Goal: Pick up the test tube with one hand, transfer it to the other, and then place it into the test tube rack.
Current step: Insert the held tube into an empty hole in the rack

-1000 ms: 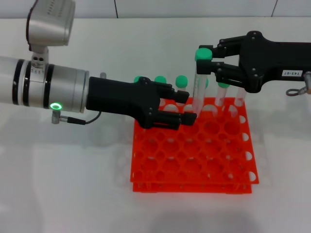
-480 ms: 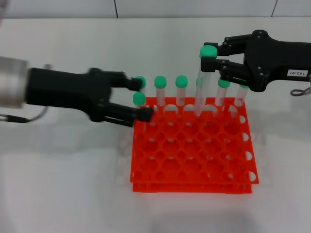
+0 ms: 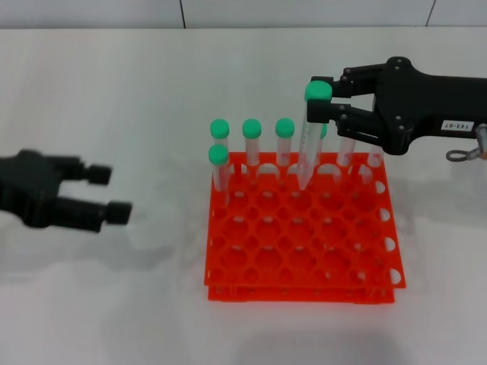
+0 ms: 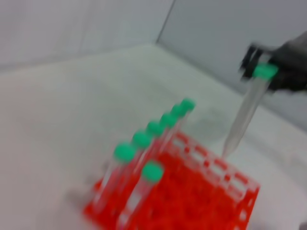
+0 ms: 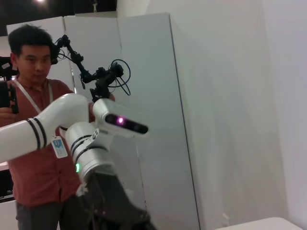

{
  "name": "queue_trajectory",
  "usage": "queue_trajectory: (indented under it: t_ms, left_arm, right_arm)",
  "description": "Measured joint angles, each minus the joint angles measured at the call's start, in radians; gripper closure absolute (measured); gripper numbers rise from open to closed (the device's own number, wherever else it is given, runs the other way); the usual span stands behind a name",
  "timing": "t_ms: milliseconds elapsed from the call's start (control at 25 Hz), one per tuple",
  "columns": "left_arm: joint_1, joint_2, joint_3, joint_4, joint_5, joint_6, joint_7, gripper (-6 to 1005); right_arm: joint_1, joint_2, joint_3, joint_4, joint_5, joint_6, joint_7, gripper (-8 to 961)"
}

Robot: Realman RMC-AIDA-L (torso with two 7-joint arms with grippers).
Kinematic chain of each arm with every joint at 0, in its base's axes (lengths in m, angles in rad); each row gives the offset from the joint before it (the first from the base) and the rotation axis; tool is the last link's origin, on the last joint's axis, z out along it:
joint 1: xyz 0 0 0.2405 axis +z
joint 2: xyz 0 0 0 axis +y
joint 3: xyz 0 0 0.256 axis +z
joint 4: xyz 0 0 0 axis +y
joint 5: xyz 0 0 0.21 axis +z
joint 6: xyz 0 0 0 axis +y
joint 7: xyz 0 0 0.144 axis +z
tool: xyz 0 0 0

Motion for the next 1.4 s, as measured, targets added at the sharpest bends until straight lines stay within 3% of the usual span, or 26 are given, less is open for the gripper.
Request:
queue_trajectory:
  t_ms: [120, 600, 1040, 1400]
  left_arm:
    - [0.014, 0.002, -0.001, 0.008, 0.123, 0.009, -0.004, 115]
    - [0.030, -0.006, -0.011, -0.011, 0.270, 0.001, 0.099, 115]
    - [-0.004, -0.003, -0.014, -0.089, 0.280, -0.018, 0.208, 115]
    - [-0.007, -0.004, -0.022, -0.122, 0.285, -0.030, 0.287, 115]
  right_arm:
    - [-0.012, 0.001, -0.011, 0.010, 0.019, 0.005, -0.013, 689]
    - [-0.001, 0.003, -0.129, 0.040, 0.099, 0.106, -0.078, 689]
    - [0.011, 0.006, -0.314, 0.042, 0.224, 0.288, -0.174, 689]
    - [0.020, 0.007, -0.381, 0.072, 0.292, 0.369, -0.218, 689]
